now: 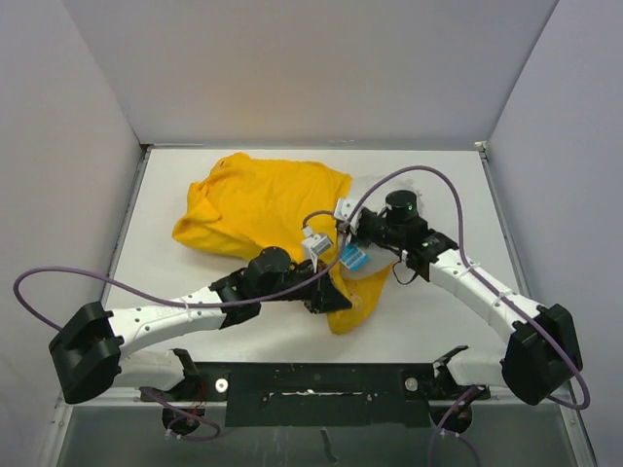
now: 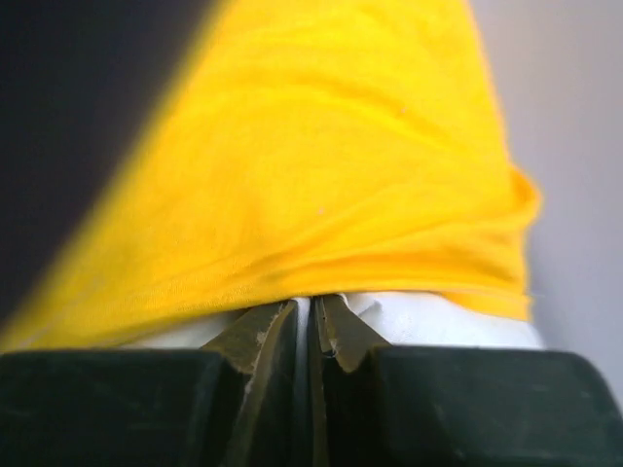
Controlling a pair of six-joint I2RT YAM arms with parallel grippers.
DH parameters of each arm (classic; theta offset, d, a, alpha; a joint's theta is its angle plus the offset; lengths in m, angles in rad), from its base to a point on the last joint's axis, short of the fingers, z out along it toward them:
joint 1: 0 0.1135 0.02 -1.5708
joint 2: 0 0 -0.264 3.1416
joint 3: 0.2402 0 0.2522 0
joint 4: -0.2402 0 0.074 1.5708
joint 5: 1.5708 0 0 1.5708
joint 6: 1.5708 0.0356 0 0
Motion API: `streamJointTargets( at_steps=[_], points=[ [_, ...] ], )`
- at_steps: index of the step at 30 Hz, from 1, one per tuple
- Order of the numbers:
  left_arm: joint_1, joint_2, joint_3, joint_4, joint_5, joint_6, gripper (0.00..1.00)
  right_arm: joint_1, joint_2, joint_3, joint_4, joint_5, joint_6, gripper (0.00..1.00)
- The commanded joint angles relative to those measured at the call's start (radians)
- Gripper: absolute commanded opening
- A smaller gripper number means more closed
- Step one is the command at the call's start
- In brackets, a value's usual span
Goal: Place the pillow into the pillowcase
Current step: Stuff the pillow into the pillowcase.
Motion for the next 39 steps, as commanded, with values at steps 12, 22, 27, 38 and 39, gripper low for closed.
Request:
streamJointTargets(
  at_steps=[12, 22, 27, 38, 39],
  points=[
    [0.031, -0.293, -0.244, -0.140, 0.122, 0.019, 0.49, -0.093, 0.020, 0.065, -0.873, -0.658, -0.699, 0.74],
    [0.128, -0.408, 0.204, -0.702, -0.080, 0.318, 0.89, -0.419, -0.090, 0.222, -0.862, -0.764, -0.409, 0.86],
    [0.190, -0.054, 0.530, -0.838, -0.372, 0.448, 0.88, -0.570, 0.039, 0.168, -0.335, -0.649, 0.294, 0.89],
    [0.191, 0.521, 1.050, -0.855, -0.562, 0.704, 0.71, -0.566, 0.202, -0.038, -0.070, -0.503, 0.482, 0.78],
    [0.193, 0.563, 1.095, -0.871, -0.574, 0.717, 0.67, -0.562, 0.210, -0.042, -0.070, -0.509, 0.477, 0.71]
  ],
)
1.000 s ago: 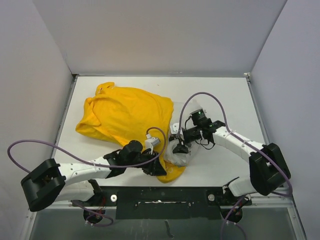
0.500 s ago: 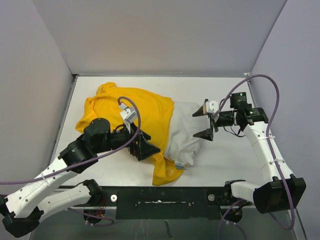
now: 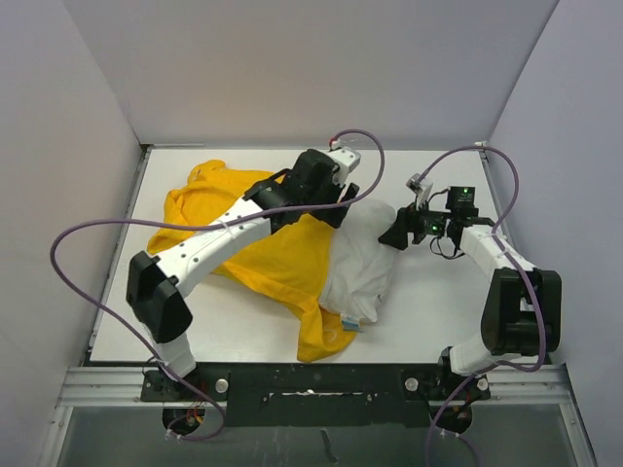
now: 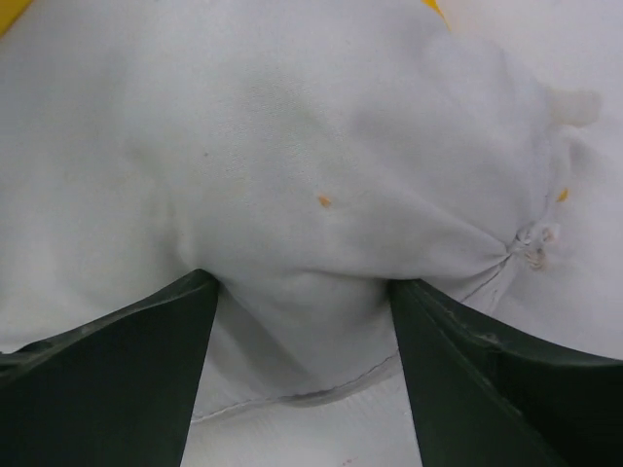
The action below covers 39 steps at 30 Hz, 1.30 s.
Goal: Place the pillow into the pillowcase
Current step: Stuff the pillow into the pillowcase.
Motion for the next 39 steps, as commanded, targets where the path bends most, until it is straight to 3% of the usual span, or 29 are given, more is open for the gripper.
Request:
streamJointTargets(
  at_steps=[1, 4, 6, 10, 19, 23, 26, 28, 34, 39],
  points=[
    [0.005, 0.154, 0.231, -0.044, -0.118, 0.128, 0.65, 0.029, 0.014, 0.008, 0.118, -0.011, 0.059, 0.65],
    [0.007, 0.259, 0.353, -0.101, -0.153, 0.160, 0.56, 0.032, 0.013, 0.008, 0.113, -0.024, 0.049, 0.46],
    [0.007, 0.313, 0.417, -0.139, -0.178, 0.181, 0.53, 0.034, 0.009, 0.010, 0.110, -0.029, 0.045, 0.39],
    [0.007, 0.385, 0.502, -0.223, -0.210, 0.202, 0.52, 0.037, 0.007, 0.011, 0.105, -0.031, 0.037, 0.37],
    [0.015, 0.446, 0.517, -0.278, -0.174, 0.203, 0.49, 0.052, 0.017, 0.017, 0.089, -0.026, 0.020, 0.36],
    [0.015, 0.481, 0.560, -0.326, -0.157, 0.226, 0.28, 0.053, 0.019, 0.019, 0.082, -0.022, 0.011, 0.33],
    [0.015, 0.502, 0.631, -0.377, -0.109, 0.234, 0.00, 0.056, 0.020, 0.021, 0.079, -0.027, 0.006, 0.26],
    [0.009, 0.498, 0.683, -0.394, -0.059, 0.234, 0.00, 0.058, 0.021, 0.028, 0.070, -0.068, -0.002, 0.17],
    [-0.107, 0.381, 0.736, -0.279, 0.125, 0.244, 0.00, 0.084, -0.042, 0.018, 0.237, -0.221, 0.167, 0.01],
    [-0.156, 0.247, 0.655, -0.022, 0.319, 0.128, 0.00, 0.070, -0.126, 0.116, 0.411, -0.291, 0.355, 0.00]
  ],
)
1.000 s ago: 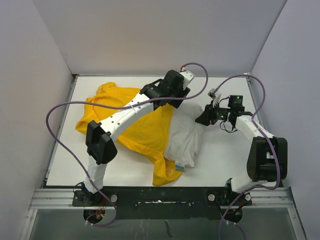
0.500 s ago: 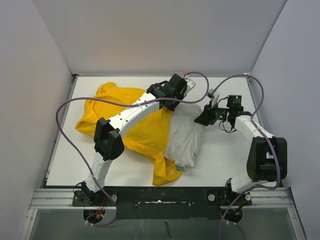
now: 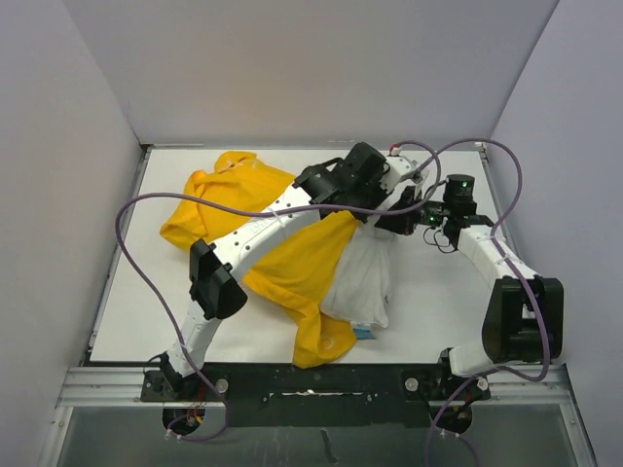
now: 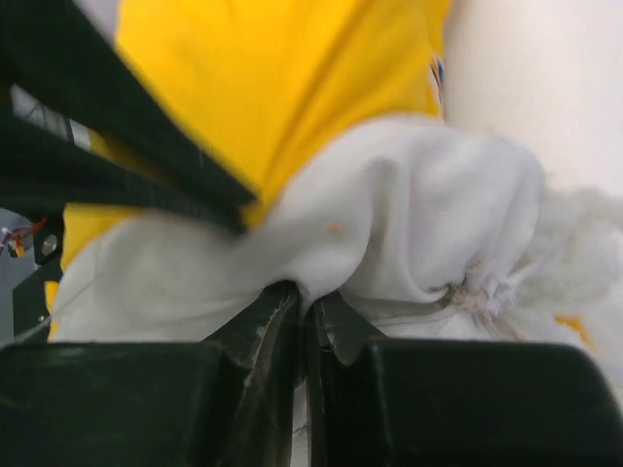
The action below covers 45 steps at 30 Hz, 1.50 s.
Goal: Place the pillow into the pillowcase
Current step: Stuff the pillow into the pillowcase.
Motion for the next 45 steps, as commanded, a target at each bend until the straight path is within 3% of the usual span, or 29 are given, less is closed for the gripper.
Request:
streamJointTargets(
  at_steps=[1, 4, 7, 11, 14, 19, 27, 30, 31, 36, 38, 41, 43, 44, 45],
  points=[
    [-0.070, -0.262, -0.083, 0.403, 0.305, -0.139, 0.00, 0.003, -0.129, 0.103, 0.289, -0.143, 0.229, 0.00],
    [-0.046, -0.364, -0.299, 0.652, 0.362, -0.231, 0.00, 0.026, -0.144, -0.015, 0.432, -0.097, 0.317, 0.00],
    [0.033, -0.437, -0.542, 0.871, 0.430, -0.376, 0.00, 0.016, -0.120, -0.193, 0.447, -0.048, 0.192, 0.01],
    [0.133, -0.478, -0.823, 1.094, 0.518, -0.528, 0.00, -0.045, 0.028, -0.062, 0.041, -0.078, -0.052, 0.05],
    [0.160, -0.463, -0.947, 1.201, 0.582, -0.593, 0.00, -0.042, 0.089, -0.018, -0.050, -0.081, -0.132, 0.13],
    [0.164, -0.441, -0.989, 1.182, 0.642, -0.596, 0.00, -0.063, 0.049, 0.017, -0.155, -0.165, -0.262, 0.37],
    [0.164, -0.563, -1.049, 0.962, 0.568, -0.417, 0.00, -0.286, -0.073, 0.190, -0.811, -0.503, -0.978, 0.78],
    [0.164, -0.613, -1.077, 0.944, 0.597, -0.365, 0.00, -0.304, -0.060, 0.192, -0.808, -0.499, -0.977, 0.87],
    [0.164, -0.623, -1.081, 0.940, 0.611, -0.347, 0.00, -0.302, -0.051, 0.192, -0.788, -0.483, -0.947, 0.99],
    [0.172, -0.634, -1.076, 0.896, 0.665, -0.295, 0.00, -0.272, -0.072, 0.102, -0.345, -0.171, -0.435, 0.98],
    [0.174, -0.635, -1.079, 0.893, 0.673, -0.295, 0.00, -0.266, -0.101, 0.067, -0.266, -0.104, -0.376, 0.98],
    [0.178, -0.654, -1.090, 0.905, 0.712, -0.298, 0.00, -0.235, -0.110, 0.053, -0.271, -0.111, -0.388, 0.98],
    [0.189, -0.662, -1.098, 0.911, 0.722, -0.310, 0.00, -0.174, -0.082, 0.093, -0.399, -0.097, -0.507, 0.99],
    [0.202, -0.664, -1.098, 0.909, 0.723, -0.320, 0.01, -0.154, -0.064, 0.135, -0.517, -0.098, -0.615, 0.88],
    [0.220, -0.659, -1.096, 0.907, 0.731, -0.334, 0.01, -0.115, -0.047, 0.169, -0.631, -0.102, -0.729, 0.69]
  ],
)
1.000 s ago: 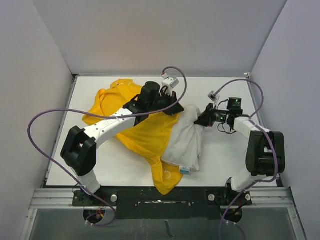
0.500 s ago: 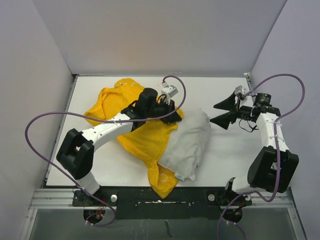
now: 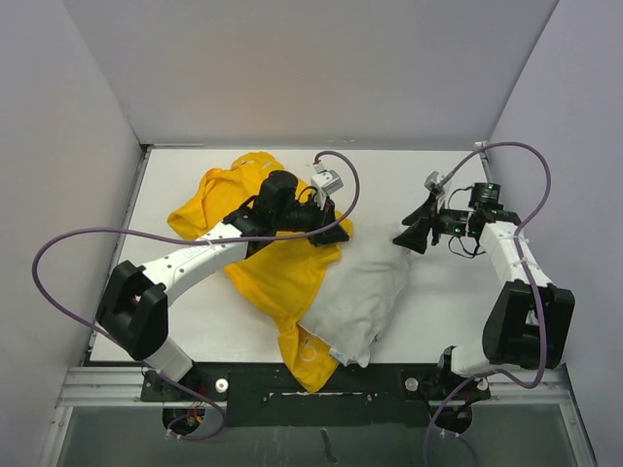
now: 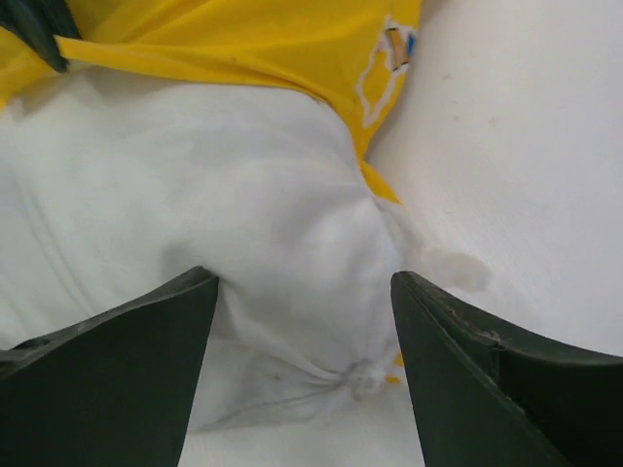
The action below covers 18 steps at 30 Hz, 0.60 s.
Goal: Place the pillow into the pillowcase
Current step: Stuff the pillow into the pillowcase.
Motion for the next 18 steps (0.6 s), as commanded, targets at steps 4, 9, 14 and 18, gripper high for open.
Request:
streamJointTargets(
  at_steps=[4, 9, 14, 18],
  points=[
    [0.152, -0.032, 0.055, 0.054, 0.168, -0.128, 0.00, 0.240, -0.034, 0.084, -0.342, -0.035, -0.395, 0.13],
    [0.121, 0.049, 0.217, 0.091, 0.232, -0.157, 0.00, 0.454, -0.133, -0.090, -0.084, -0.065, -0.256, 0.07],
    [-0.002, 0.148, 0.397, 0.029, 0.238, -0.093, 0.00, 0.456, -0.147, -0.081, -0.168, -0.105, -0.373, 0.33],
    [-0.038, 0.222, 0.483, 0.019, 0.243, -0.083, 0.00, 0.354, -0.187, -0.014, -0.383, -0.200, -0.604, 0.56]
  ],
)
